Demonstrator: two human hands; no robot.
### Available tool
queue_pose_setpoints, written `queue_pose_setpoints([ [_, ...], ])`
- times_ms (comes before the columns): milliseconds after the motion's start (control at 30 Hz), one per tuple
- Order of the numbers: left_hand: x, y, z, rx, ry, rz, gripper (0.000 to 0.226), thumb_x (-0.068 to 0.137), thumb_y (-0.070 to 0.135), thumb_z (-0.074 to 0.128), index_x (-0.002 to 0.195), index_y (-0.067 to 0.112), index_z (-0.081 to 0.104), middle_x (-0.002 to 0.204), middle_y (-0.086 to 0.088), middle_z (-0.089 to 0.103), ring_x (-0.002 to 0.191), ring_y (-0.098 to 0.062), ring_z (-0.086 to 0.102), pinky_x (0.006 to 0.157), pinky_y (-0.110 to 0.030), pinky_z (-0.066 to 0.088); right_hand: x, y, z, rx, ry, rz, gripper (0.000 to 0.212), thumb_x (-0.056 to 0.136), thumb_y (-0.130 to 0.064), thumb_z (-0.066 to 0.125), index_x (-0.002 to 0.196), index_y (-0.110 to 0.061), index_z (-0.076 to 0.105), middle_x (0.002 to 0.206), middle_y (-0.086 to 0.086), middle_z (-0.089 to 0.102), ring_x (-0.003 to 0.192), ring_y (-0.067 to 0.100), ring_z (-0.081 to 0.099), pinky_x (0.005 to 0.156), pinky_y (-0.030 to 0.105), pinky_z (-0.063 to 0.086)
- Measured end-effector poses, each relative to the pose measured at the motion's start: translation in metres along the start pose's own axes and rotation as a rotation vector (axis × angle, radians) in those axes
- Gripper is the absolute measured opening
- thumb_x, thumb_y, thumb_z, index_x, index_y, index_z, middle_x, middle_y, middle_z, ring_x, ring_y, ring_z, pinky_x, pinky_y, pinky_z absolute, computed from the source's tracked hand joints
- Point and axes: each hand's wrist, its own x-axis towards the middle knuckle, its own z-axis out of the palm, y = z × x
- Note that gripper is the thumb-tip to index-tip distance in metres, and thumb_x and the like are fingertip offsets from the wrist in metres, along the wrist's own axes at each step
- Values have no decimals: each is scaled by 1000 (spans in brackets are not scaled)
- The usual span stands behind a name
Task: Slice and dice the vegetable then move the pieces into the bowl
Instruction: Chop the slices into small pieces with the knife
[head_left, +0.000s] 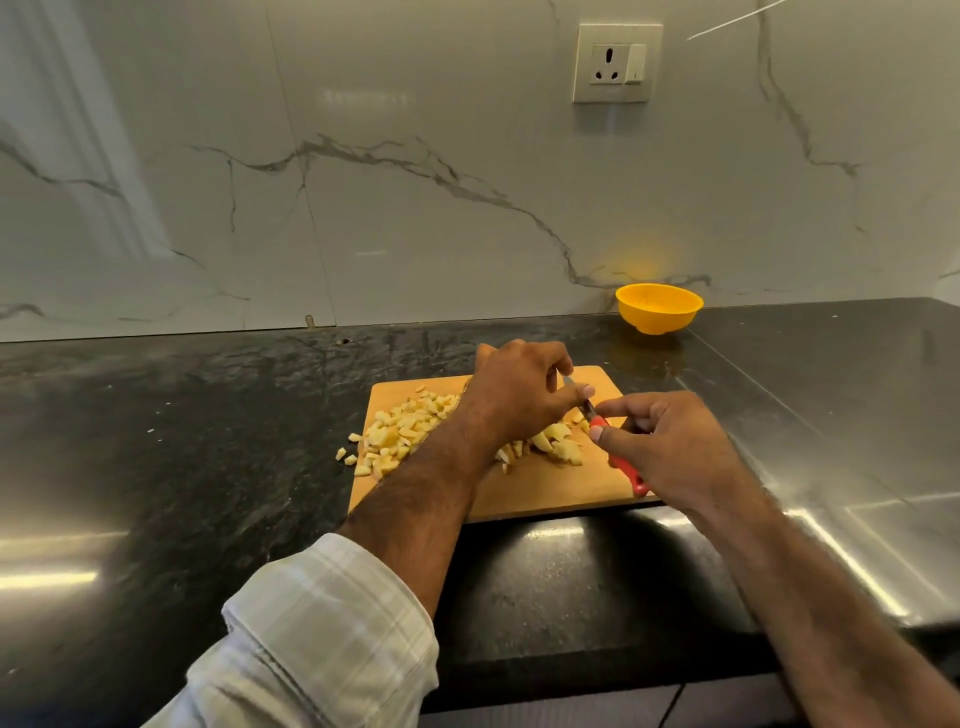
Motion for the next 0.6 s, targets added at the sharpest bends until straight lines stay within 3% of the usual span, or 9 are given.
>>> queue_pose_setpoints([
  [233, 0, -8, -4, 78, 69, -21, 18, 100, 36, 63, 116, 28, 65, 95, 14, 63, 95, -11, 58, 107, -54, 38, -1, 2, -6, 65, -13, 22, 27, 91, -26, 81, 117, -23, 75, 71, 1, 74, 63, 19, 75, 55, 29, 54],
  [300, 1, -6, -3, -3, 83, -2, 20, 102, 44, 61, 114, 28, 65, 96, 12, 66, 95, -11, 60, 104, -50, 39, -1, 1, -8, 81, -10, 31, 24, 91, -25, 82, 114, -22, 74, 74, 4, 74, 59, 20, 75, 53, 30, 53],
  [433, 2, 0, 3, -34, -3, 15, 47, 98, 72, 54, 119, 30, 60, 92, 15, 63, 90, -7, 59, 96, -47, 42, 0, -1, -13, 128, 13, -10, 15, 90, -23, 82, 103, -20, 76, 75, 4, 74, 56, 21, 72, 51, 33, 56],
  [600, 1, -7, -1, 57, 19, -50, 45, 102, 65, 50, 125, 27, 58, 98, 13, 60, 100, -12, 57, 104, -52, 41, 0, 4, -11, 244, -30, 16, 13, 90, -22, 82, 102, -18, 78, 74, 8, 74, 54, 20, 67, 48, 29, 52],
])
